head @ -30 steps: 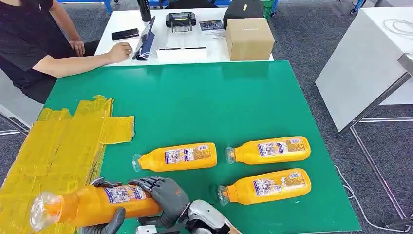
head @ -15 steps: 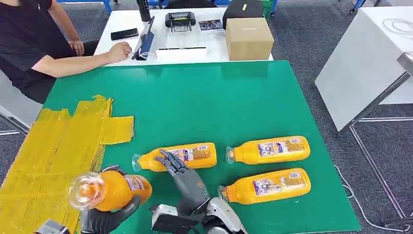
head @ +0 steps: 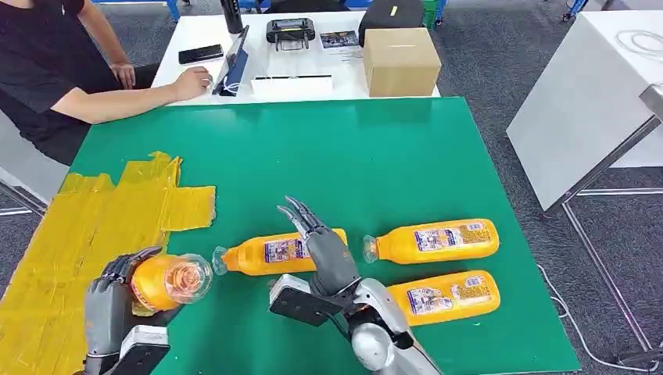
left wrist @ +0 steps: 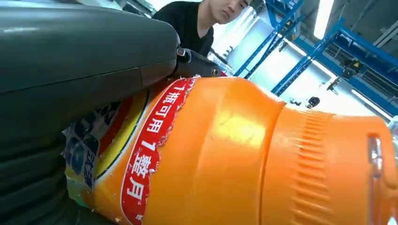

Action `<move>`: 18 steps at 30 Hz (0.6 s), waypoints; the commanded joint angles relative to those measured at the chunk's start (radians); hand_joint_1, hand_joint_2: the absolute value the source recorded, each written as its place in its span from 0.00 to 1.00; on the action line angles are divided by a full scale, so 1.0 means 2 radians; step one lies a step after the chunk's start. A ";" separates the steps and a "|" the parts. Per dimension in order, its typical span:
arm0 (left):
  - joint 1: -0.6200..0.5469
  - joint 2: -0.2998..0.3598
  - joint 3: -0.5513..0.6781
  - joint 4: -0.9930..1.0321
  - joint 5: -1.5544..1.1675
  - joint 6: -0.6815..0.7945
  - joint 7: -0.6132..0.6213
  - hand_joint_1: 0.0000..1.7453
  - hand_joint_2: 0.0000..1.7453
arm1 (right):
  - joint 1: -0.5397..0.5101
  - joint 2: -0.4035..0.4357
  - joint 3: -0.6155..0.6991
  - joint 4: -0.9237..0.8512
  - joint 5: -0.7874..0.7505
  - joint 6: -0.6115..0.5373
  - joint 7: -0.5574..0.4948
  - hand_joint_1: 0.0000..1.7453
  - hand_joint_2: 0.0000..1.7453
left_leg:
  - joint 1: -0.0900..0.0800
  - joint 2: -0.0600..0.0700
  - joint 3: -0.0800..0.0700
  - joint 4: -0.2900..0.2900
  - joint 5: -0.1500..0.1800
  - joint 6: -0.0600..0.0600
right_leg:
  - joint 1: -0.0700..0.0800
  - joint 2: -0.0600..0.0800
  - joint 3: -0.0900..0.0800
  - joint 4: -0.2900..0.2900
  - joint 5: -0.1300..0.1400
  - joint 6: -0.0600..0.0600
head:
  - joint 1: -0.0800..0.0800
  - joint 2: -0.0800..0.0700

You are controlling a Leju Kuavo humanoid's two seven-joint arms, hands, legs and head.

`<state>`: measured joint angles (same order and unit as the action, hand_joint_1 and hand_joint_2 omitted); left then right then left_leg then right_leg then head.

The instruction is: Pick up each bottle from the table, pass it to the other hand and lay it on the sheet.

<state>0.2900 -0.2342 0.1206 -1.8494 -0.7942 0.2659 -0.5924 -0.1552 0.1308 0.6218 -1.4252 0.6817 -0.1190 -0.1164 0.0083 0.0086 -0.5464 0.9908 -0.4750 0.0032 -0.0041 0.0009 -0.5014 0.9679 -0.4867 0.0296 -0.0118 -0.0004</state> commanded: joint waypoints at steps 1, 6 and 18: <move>-0.015 0.016 0.011 0.027 -0.001 0.001 0.002 1.00 1.00 | -0.022 -0.011 -0.007 0.024 -0.002 0.003 0.002 0.00 1.00 | 0.000 0.000 0.000 -0.001 0.000 0.000 | 0.000 0.000 0.001 -0.001 0.000 0.000 | 0.000 0.000; -0.024 0.044 0.007 0.056 -0.094 0.039 0.044 1.00 1.00 | -0.043 -0.018 0.003 0.049 -0.014 0.023 0.019 0.00 1.00 | 0.000 -0.001 0.001 -0.001 0.000 0.000 | 0.000 0.000 0.001 -0.001 0.000 0.000 | 0.000 0.000; -0.052 0.235 0.075 0.246 -0.182 -0.028 0.030 1.00 1.00 | -0.212 0.016 0.061 0.301 -0.081 0.091 0.008 0.00 1.00 | 0.001 0.003 0.002 -0.001 0.001 -0.001 | 0.001 0.003 0.000 0.001 0.001 -0.001 | 0.000 0.000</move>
<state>0.1855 0.0078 0.2182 -1.6035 -1.0914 0.2958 -0.4752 -0.3657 0.1221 0.6427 -1.1927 0.5677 0.0297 -0.0801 0.0107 0.0086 -0.5463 0.9906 -0.4728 0.0007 -0.0021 0.0009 -0.5013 0.9705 -0.4865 0.0294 -0.0118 -0.0004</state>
